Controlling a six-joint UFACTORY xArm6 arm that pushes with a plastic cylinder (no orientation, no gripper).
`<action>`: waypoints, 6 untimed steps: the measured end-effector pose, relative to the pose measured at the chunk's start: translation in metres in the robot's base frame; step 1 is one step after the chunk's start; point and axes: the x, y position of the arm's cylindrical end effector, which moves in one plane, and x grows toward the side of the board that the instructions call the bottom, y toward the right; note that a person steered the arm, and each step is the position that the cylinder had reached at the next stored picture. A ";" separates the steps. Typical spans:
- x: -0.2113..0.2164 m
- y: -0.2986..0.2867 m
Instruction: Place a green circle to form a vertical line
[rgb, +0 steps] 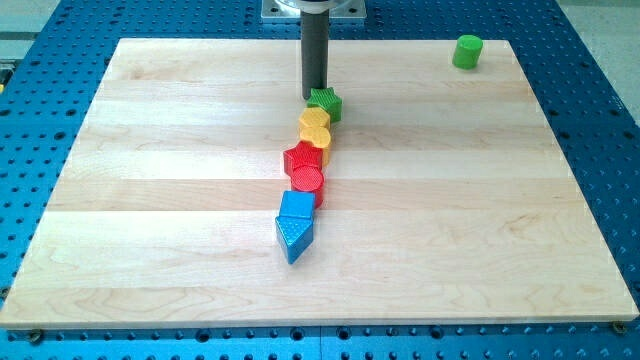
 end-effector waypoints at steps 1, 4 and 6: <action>0.001 -0.006; -0.007 -0.015; 0.001 0.091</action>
